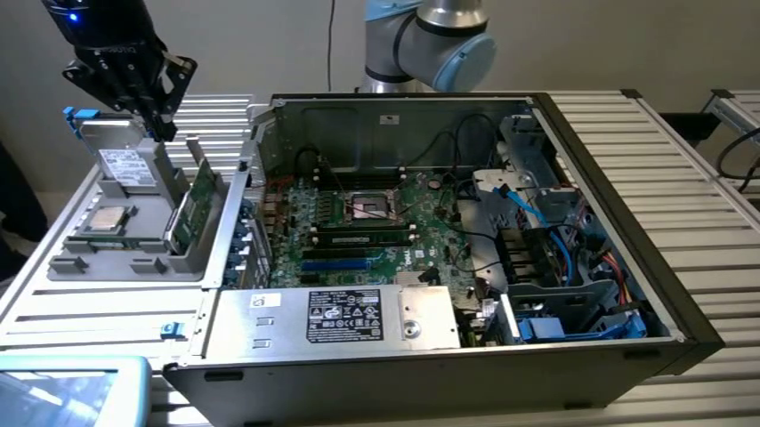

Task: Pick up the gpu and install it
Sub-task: 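Pick up the gpu and move the gpu toward the slot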

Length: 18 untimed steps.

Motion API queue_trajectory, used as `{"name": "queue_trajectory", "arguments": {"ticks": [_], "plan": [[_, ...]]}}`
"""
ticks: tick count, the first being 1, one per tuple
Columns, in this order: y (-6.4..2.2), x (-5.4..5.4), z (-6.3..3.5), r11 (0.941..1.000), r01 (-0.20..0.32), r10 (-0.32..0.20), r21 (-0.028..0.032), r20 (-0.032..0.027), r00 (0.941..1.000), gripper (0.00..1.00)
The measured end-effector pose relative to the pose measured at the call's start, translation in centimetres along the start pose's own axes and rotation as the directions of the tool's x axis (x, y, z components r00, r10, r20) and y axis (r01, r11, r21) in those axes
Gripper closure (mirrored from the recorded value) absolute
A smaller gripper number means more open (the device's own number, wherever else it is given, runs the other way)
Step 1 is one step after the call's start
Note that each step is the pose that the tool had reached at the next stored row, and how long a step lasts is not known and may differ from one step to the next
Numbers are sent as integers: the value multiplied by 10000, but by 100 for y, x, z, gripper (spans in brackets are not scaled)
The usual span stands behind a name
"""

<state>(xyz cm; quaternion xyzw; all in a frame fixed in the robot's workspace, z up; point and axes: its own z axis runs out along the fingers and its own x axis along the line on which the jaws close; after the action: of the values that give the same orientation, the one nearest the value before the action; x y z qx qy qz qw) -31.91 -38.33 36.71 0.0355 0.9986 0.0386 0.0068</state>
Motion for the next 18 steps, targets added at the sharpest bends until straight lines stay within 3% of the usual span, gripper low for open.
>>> {"name": "queue_trajectory", "arguments": {"ticks": [5,6,7,13,16,18], "plan": [[0,3,4,10000,0,0,0,1,10000,62],[-1,15,16,10000,0,0,-1,17,10000,62],[-2,31,32,10000,2,-2,-3,32,10000,56],[-11,168,133,10000,-2,2,-26,41,10000,56],[-15,186,154,9999,-88,88,-116,39,10000,56],[-16,201,166,9996,-130,131,-235,34,9999,56]]}}
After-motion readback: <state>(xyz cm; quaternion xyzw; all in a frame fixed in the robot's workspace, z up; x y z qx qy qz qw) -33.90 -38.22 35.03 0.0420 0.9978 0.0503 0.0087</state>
